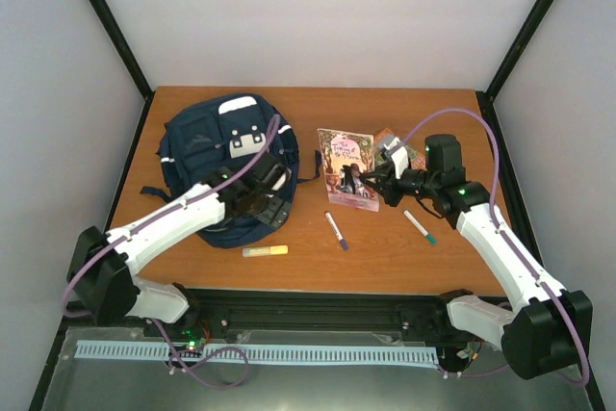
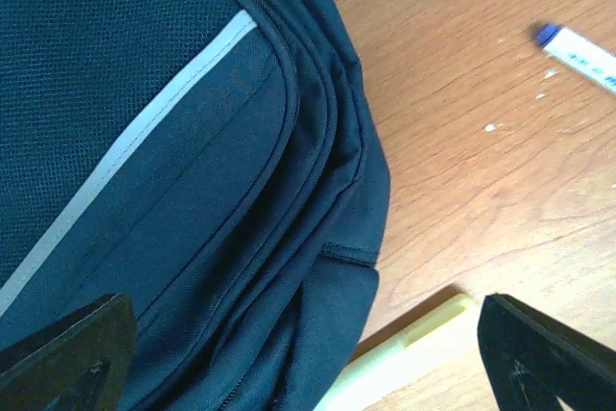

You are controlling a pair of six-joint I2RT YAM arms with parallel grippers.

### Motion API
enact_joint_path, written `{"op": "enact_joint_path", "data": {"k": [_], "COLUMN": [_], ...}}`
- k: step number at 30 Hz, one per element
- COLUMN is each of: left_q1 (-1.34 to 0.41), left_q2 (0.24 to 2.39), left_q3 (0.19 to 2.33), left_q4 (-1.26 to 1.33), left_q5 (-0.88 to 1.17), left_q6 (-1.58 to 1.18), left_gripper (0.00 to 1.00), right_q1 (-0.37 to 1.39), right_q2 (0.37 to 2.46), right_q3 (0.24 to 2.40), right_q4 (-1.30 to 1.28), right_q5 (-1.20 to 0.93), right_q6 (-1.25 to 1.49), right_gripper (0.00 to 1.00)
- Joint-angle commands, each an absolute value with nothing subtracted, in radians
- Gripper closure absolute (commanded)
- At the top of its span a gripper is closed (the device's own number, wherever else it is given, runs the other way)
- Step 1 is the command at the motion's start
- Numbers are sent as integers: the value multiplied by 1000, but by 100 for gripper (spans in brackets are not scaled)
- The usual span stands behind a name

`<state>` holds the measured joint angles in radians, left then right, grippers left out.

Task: Pack the student bag
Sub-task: Place the book in the student bag.

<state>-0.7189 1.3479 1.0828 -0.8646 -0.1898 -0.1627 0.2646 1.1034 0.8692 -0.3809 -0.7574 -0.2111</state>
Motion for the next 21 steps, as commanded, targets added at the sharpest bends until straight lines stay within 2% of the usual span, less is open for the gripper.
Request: {"op": "enact_joint_path", "data": {"k": [1, 7, 11, 15, 21], "left_q1": [-767, -775, -775, -775, -775], "left_q2": [1409, 1496, 1518, 1583, 1639], "left_q3": [1100, 1111, 1107, 1110, 1112], "left_q4": [-888, -862, -860, -873, -859], "left_q5": [-355, -398, -334, -340, -409], "left_q6": [-146, -108, -60, -56, -61], "left_gripper": [0, 2, 17, 38, 41], "right_q1": [262, 259, 256, 257, 256], "right_q2": [1098, 1085, 1082, 1089, 1089], "right_q3": [866, 865, 862, 865, 866], "right_q4": [-357, -359, -359, -361, -364], "right_q5": [-765, -772, -777, -782, -786], "right_q6": [-230, -234, -238, -241, -244], "right_gripper": [97, 97, 96, 96, 96]}}
